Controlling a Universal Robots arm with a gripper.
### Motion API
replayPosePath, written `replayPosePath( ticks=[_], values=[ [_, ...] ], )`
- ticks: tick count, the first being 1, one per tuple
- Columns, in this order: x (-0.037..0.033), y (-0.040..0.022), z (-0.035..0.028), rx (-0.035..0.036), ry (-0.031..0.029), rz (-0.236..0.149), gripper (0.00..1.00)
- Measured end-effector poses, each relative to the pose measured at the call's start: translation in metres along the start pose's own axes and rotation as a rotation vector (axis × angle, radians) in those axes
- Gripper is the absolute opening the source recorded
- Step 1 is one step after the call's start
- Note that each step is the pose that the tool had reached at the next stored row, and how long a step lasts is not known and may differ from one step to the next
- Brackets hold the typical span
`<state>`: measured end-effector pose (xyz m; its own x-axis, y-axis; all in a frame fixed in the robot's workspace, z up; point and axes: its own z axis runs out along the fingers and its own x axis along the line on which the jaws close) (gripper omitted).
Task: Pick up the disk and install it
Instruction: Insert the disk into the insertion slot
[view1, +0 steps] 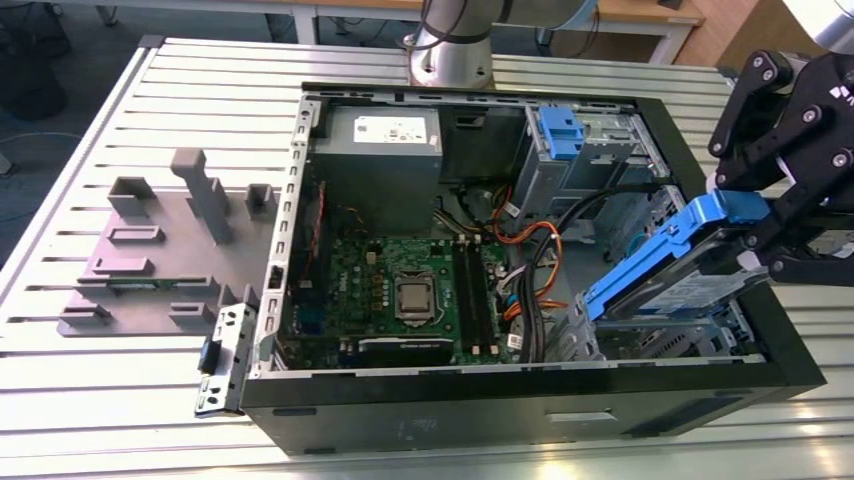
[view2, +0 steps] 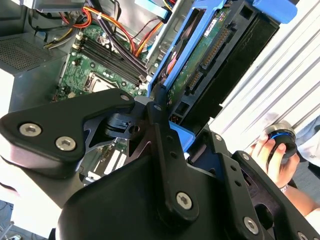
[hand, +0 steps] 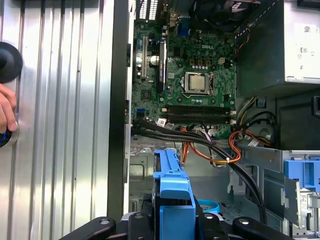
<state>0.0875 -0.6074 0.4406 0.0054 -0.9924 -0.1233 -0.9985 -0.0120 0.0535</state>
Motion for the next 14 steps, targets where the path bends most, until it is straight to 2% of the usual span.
replayPosePath(
  ticks=[8, 12, 14],
  values=[
    [-0.0029, -0.0069, 0.0014, -0.0003, 0.0002, 0.000, 0.37],
    [-0.0044, -0.0079, 0.0023, -0.0001, -0.0002, 0.002, 0.37],
    [-0.0046, -0.0080, 0.0026, 0.0015, -0.0008, 0.015, 0.37]
  ],
)
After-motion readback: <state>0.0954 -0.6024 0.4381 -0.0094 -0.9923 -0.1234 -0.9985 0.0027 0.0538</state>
